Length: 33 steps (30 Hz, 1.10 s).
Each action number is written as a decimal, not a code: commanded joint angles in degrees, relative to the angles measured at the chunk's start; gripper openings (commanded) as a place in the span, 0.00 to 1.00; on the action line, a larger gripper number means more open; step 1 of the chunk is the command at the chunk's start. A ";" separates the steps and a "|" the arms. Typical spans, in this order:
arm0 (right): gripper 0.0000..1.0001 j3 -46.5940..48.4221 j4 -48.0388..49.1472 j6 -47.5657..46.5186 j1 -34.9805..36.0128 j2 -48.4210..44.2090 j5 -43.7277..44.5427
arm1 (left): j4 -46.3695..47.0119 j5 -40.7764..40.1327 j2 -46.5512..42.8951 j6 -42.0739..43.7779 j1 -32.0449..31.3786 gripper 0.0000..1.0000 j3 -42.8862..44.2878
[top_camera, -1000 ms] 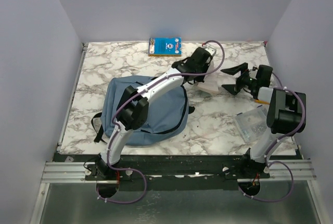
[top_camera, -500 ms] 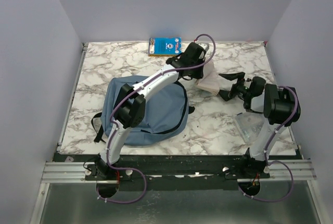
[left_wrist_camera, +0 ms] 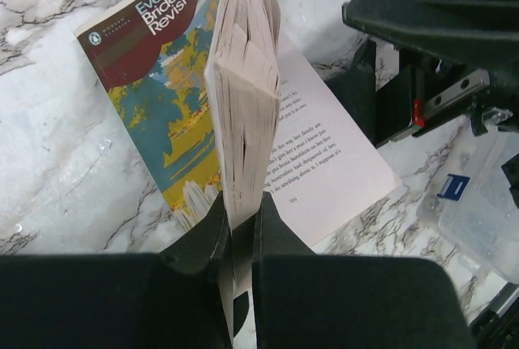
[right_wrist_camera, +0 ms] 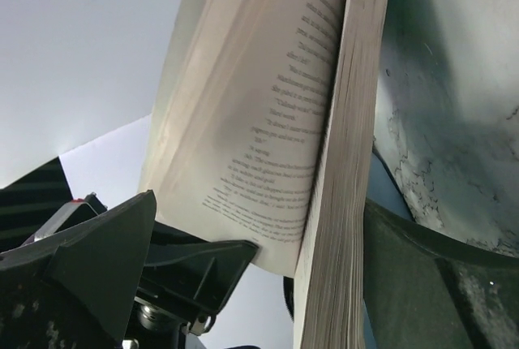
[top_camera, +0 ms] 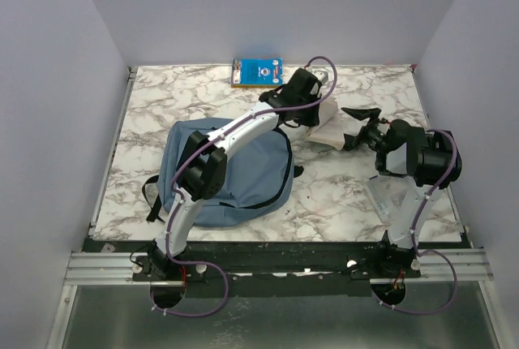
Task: Pack the student bag
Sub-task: Pick up the book from the center of the board.
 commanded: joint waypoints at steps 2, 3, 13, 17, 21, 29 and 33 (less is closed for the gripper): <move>1.00 3.22 -0.09 -1.95 0.17 2.46 -1.92 | 0.49 3.68 -3.43 3.68 -1.39 0.10 -4.94; 1.00 3.88 -0.88 -2.81 0.16 2.56 -2.42 | 0.96 4.08 -3.59 4.11 -1.48 0.14 -5.78; 1.00 8.97 -14.32 -13.32 0.16 2.06 -3.27 | 5.70 12.84 -2.49 4.52 -1.93 0.43 -8.96; 1.00 11.70 -21.39 -20.43 0.29 1.79 -4.59 | 6.40 16.21 -0.32 3.37 -1.93 0.50 -7.72; 1.00 14.14 -27.53 -26.64 0.63 2.00 -5.14 | 7.60 18.10 1.21 2.48 -1.69 0.54 -7.07; 0.92 17.16 -38.57 -37.44 1.76 1.53 -3.37 | 9.08 21.13 2.39 0.05 -0.88 0.56 -7.83; 0.59 18.61 -42.17 -42.23 2.16 1.24 -2.06 | 9.80 21.25 -0.82 -1.21 -0.70 0.56 -9.67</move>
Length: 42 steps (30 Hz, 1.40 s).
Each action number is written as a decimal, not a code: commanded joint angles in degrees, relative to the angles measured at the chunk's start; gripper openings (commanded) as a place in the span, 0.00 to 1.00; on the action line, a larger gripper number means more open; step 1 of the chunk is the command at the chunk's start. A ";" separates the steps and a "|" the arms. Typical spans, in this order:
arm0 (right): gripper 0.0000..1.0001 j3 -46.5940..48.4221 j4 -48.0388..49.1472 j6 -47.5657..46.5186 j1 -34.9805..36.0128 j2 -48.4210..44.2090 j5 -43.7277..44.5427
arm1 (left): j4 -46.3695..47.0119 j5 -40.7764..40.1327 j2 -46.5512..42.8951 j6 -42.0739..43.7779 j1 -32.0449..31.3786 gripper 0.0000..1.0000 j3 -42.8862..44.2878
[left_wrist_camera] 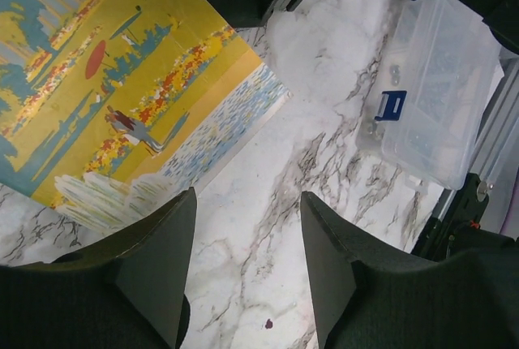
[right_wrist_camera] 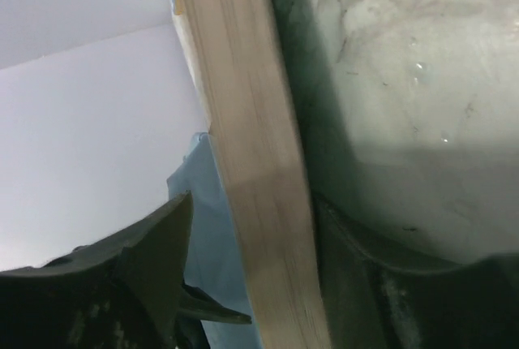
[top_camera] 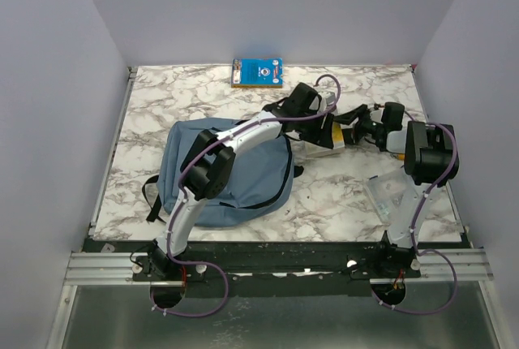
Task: Pack the student bag
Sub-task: Pick up the book from the center of the board.
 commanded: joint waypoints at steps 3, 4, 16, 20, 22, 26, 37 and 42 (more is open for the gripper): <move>0.40 2.93 -5.80 -8.91 0.89 -1.89 1.07 | 2.39 3.00 -7.09 -3.14 0.56 0.57 -2.08; 0.34 3.41 -6.69 -9.93 0.87 -2.60 1.64 | 2.29 3.42 -8.59 -3.85 0.76 0.58 -2.34; 0.00 7.78 -17.77 -17.05 0.92 -19.91 0.56 | 4.50 8.39 -33.94 -16.35 8.37 0.85 -21.00; 0.01 5.55 -11.26 -10.43 2.05 -25.52 -7.86 | 6.67 8.04 -42.17 -17.86 10.91 0.88 -28.53; 0.01 4.32 -7.30 -6.63 4.05 -28.32 -10.83 | 7.39 8.27 -45.00 -19.42 11.87 0.89 -31.47; 0.00 2.83 4.91 3.17 10.33 -31.44 -15.78 | 16.13 9.33 -52.63 -27.53 15.36 0.91 -41.83; 0.01 3.56 48.98 40.53 23.06 -25.25 -18.30 | 39.14 16.25 -65.85 -41.82 22.31 0.97 -57.32; 0.01 2.10 50.92 42.89 24.73 -23.96 -17.62 | 45.10 17.73 -67.68 -45.80 23.83 0.58 -57.95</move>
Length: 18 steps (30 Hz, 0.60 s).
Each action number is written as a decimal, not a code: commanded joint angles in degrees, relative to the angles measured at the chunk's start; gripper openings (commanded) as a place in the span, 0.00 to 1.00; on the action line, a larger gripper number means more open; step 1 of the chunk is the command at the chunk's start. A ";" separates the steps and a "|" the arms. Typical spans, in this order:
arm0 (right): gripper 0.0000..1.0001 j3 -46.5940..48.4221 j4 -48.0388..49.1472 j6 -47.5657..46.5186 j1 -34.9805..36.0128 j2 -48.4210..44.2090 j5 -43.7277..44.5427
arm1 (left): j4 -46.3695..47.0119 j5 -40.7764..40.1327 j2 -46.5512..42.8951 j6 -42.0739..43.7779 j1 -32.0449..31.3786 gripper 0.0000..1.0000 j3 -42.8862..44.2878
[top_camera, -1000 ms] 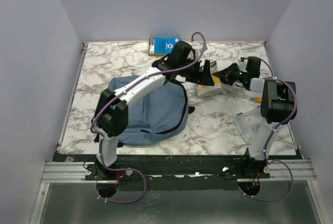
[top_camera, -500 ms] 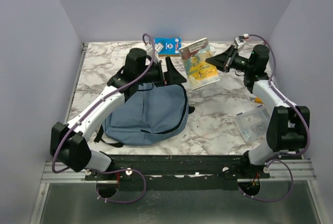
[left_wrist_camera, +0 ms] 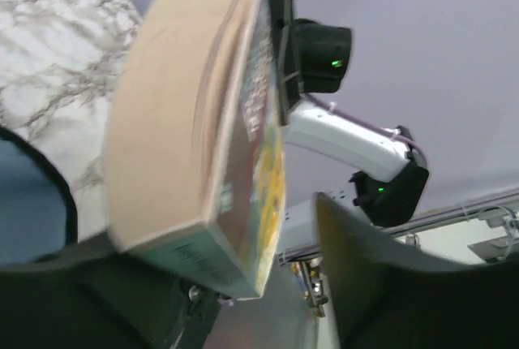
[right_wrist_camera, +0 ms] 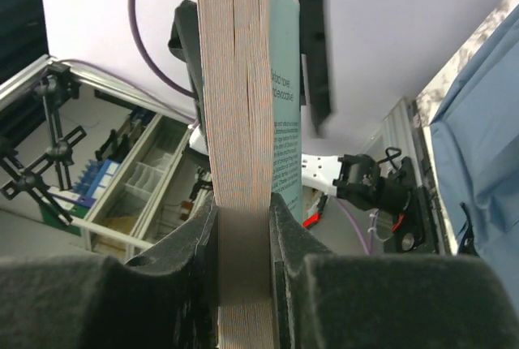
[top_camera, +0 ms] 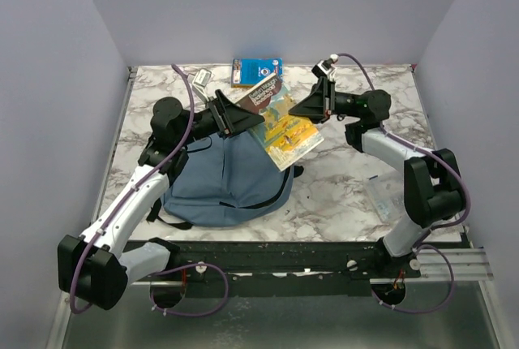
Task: Pack the student bag
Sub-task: Pick up the book from the center of the board.
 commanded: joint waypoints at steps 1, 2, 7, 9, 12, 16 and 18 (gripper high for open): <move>0.01 -0.67 5.05 4.04 0.88 -0.43 1.48 | 9.86 3.20 -2.25 -5.76 1.83 0.44 -0.38; 0.10 -0.99 -1.15 -0.06 0.88 -1.78 2.41 | 9.98 2.20 -2.70 -6.15 2.05 0.37 -0.55; 0.75 -2.71 -36.31 -22.90 2.61 -11.42 18.55 | 11.04 -4.10 -4.25 -7.61 2.25 0.00 0.11; 0.84 -4.84 -35.76 -21.99 3.80 -14.25 23.93 | 11.77 -7.18 -5.00 -8.62 2.23 0.00 0.10; 0.92 -9.41 -32.03 -19.13 6.06 -18.54 32.15 | 14.07 -12.20 -6.65 -10.94 2.25 0.00 -1.04; 0.94 -11.74 -30.97 -18.55 11.52 -21.43 40.07 | 20.21 -19.46 -8.66 -14.93 2.26 0.00 -4.16; 0.94 -12.91 -27.98 -17.65 13.98 -21.72 42.95 | 23.03 -21.45 -8.68 -16.63 2.25 0.00 -4.82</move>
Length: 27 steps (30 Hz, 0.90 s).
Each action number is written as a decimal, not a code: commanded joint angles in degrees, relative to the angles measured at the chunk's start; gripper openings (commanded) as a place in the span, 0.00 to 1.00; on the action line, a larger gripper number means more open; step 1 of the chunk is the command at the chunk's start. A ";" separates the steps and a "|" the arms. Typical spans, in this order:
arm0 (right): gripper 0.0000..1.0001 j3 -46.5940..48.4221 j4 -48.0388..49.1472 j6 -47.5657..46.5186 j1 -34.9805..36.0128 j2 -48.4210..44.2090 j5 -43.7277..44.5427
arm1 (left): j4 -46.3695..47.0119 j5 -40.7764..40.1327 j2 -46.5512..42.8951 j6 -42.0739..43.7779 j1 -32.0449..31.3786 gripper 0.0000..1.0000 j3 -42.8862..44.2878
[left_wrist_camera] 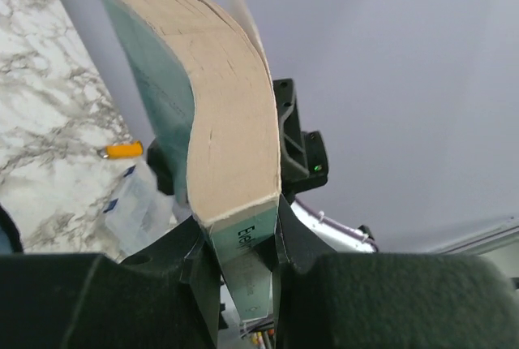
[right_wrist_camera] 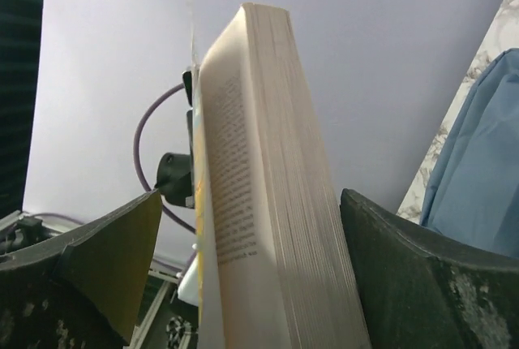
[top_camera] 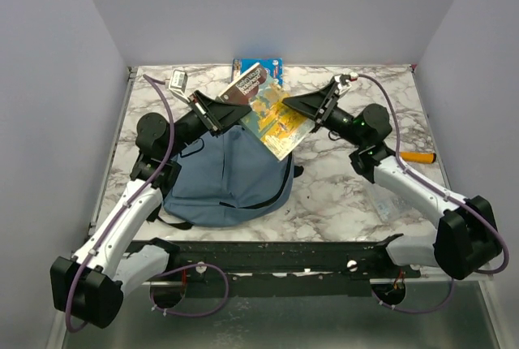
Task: Pack the student bag
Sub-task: Pick up the book from the center of the board.
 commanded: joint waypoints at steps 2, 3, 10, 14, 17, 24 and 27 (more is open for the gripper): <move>0.94 -3.98 5.02 2.00 6.82 -2.11 12.96 | 14.81 -14.70 -1.86 -5.91 0.46 0.00 -0.96; 0.94 -5.00 6.89 2.85 7.58 -2.62 14.96 | 15.42 -14.92 -1.82 -5.95 0.46 0.00 -0.86; 0.95 -10.07 10.04 3.97 9.70 -8.34 24.58 | 18.41 -16.01 -2.54 -5.69 0.83 0.00 -1.77; 0.95 -6.80 8.79 3.26 9.81 -7.05 22.60 | 19.07 -15.08 -1.92 -6.91 0.81 0.00 -2.24; 0.95 -5.89 11.72 5.35 10.16 -5.22 22.32 | 19.96 -14.47 -1.50 -7.41 0.79 0.00 -2.81; 0.86 -2.55 9.91 3.91 10.19 -3.98 24.97 | 20.72 -11.47 -1.83 -5.54 0.81 0.00 -4.58; 0.71 -0.64 7.26 2.49 10.23 -2.98 25.08 | 20.72 -10.78 -2.04 -6.22 0.74 0.00 -7.44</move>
